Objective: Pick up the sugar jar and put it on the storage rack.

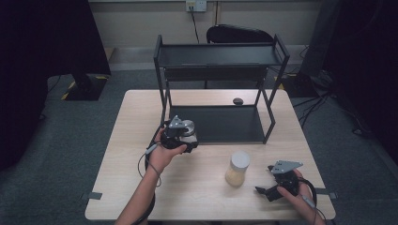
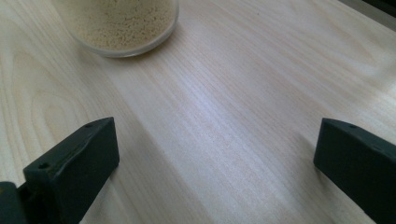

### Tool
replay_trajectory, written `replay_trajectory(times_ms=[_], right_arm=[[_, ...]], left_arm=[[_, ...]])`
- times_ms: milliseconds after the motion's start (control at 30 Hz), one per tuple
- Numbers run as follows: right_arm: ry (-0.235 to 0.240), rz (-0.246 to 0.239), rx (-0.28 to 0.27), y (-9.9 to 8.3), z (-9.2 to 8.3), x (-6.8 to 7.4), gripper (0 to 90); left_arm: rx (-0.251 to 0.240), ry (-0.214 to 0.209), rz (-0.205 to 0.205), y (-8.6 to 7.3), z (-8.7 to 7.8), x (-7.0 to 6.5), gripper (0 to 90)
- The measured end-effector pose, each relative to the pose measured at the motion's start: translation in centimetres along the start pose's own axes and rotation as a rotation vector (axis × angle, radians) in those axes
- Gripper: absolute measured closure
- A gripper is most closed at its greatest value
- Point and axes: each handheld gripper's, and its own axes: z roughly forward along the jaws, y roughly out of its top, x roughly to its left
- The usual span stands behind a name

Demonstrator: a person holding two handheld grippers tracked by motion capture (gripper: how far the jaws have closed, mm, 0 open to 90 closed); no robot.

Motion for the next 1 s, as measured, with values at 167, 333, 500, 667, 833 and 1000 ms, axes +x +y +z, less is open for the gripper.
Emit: replay_trajectory(times_ms=[167, 333, 500, 667, 833, 1000], right_arm=[[0.0, 0.0, 0.0, 0.0, 0.0, 0.0, 0.0], [0.0, 0.0, 0.0, 0.0, 0.0, 0.0, 0.0], [0.0, 0.0, 0.0, 0.0, 0.0, 0.0, 0.0], [0.0, 0.001, 0.0, 0.0, 0.0, 0.0, 0.0], [0.0, 0.001, 0.0, 0.0, 0.0, 0.0, 0.0], [0.0, 0.001, 0.0, 0.0, 0.0, 0.0, 0.0]], left_arm=[[-0.003, 0.0, 0.006, 1.2, -0.1, 0.2, 30.1], [0.0, -0.002, 0.012, 2.4, -0.1, 0.3, 30.1], [-0.003, -0.009, 0.021, 3.2, -0.2, 0.4, 30.1], [-0.012, -0.034, 0.021, 4.3, -0.5, 0.8, 30.1], [-0.011, -0.033, 0.032, 5.4, -0.8, 0.9, 30.2], [-0.012, -0.045, 0.03, 6.4, -1.1, 1.2, 30.1]])
